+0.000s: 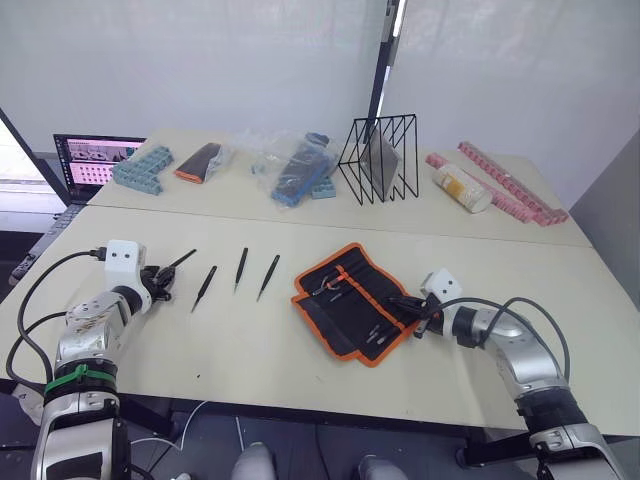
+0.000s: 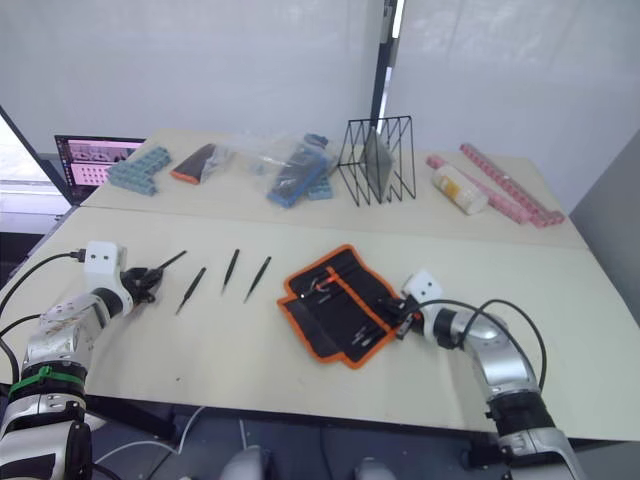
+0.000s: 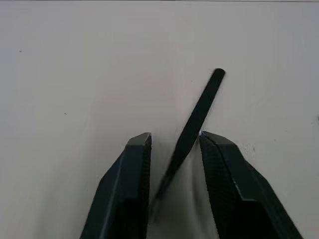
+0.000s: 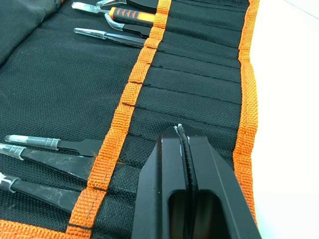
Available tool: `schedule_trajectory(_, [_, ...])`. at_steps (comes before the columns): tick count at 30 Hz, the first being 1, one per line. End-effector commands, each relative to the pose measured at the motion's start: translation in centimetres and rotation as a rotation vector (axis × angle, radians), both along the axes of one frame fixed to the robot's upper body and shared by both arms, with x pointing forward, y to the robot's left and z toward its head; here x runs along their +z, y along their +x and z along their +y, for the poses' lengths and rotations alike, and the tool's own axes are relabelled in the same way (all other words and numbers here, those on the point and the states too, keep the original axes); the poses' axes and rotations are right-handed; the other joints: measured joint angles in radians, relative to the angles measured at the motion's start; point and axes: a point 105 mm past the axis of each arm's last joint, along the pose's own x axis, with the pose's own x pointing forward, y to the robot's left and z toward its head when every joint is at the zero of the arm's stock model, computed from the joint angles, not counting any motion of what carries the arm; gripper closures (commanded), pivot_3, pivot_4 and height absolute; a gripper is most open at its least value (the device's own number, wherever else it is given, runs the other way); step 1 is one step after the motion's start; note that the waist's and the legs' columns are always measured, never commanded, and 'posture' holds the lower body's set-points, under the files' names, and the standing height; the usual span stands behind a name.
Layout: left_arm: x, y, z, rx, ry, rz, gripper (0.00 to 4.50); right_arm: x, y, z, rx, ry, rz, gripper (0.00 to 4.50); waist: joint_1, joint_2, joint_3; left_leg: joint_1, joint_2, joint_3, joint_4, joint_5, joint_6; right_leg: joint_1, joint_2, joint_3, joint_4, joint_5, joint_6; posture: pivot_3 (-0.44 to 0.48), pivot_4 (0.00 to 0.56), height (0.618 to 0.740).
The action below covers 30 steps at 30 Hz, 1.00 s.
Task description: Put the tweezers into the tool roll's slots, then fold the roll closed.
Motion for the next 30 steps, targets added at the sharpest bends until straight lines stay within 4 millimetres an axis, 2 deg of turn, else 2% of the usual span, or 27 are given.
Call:
schedule_trajectory(1, [-1.0, 0.1, -1.0, -0.030, -0.028, 0.020, 4.47, -3.0, -0.9, -1.4, -0.045, -0.071, 0.105, 4.50, 0.001, 0.000, 0.000, 0.000, 0.000, 0.000, 0.000, 0.000, 0.000, 0.000, 0.000, 0.000, 0.000, 0.000, 0.000, 0.000, 0.150, 0.713])
schedule_trajectory(10, [3.2, -0.2, -0.2, 0.001, -0.039, -0.152, 4.47, -3.0, -0.8, -1.2, -0.047, -0.066, 0.102, 4.50, -0.002, -0.001, 0.000, -0.002, 0.000, 0.000, 0.000, 0.000, 0.000, 0.001, 0.000, 0.000, 0.000, 0.000, 0.000, 0.000, 0.150, 0.713])
schedule_trajectory(13, [5.3, -0.2, -1.0, -0.035, -0.033, -0.213, 4.47, -3.1, -0.7, -1.1, -0.046, -0.063, 0.102, 4.50, -0.003, -0.001, 0.000, -0.002, 0.000, -0.001, 0.000, 0.000, 0.000, 0.000, 0.000, 0.000, 0.000, 0.000, 0.000, 0.000, 0.150, 0.713])
schedule_trajectory(16, [7.6, -0.3, -4.3, -0.182, -0.019, -0.269, 4.47, -3.2, -0.8, -1.0, -0.044, -0.062, 0.105, 4.50, -0.002, -0.001, 0.000, -0.003, 0.000, -0.001, 0.000, 0.000, 0.000, 0.001, 0.000, 0.000, 0.000, 0.000, 0.000, 0.000, 0.150, 0.713])
schedule_trajectory(20, [9.9, -1.0, -10.7, -0.442, -0.012, -0.284, 4.47, -3.3, -1.0, -0.8, -0.044, -0.057, 0.106, 4.50, -0.003, -0.001, 0.000, -0.003, 0.000, -0.001, 0.000, 0.000, -0.001, 0.001, 0.000, 0.000, 0.000, 0.000, 0.000, 0.000, 0.150, 0.713])
schedule_trajectory(24, [10.9, -2.8, -16.7, -0.720, 0.045, -0.238, 4.47, -3.4, -1.1, -0.6, -0.050, -0.050, 0.103, 4.50, -0.009, -0.001, 0.000, -0.002, 0.000, -0.001, 0.000, 0.000, -0.001, 0.001, 0.001, 0.000, 0.000, 0.000, 0.000, 0.000, 0.150, 0.713])
schedule_trajectory(27, [11.1, -3.6, -19.6, -0.810, 0.078, -0.194, 4.47, -3.4, -1.2, -0.4, -0.070, -0.030, 0.094, 4.50, -0.012, -0.001, 0.001, -0.003, 0.000, -0.001, 0.000, 0.000, -0.001, 0.001, 0.001, 0.001, 0.000, 0.000, 0.000, 0.000, 0.150, 0.713])
schedule_trajectory(30, [10.2, -3.8, -21.2, -0.837, 0.128, -0.114, 4.47, -2.9, -1.4, 0.2, -0.078, 0.013, 0.060, 4.50, -0.013, -0.001, 0.001, -0.002, 0.000, -0.001, 0.000, 0.000, -0.001, 0.001, 0.001, 0.001, 0.000, 0.000, 0.000, 0.000, 0.150, 0.713])
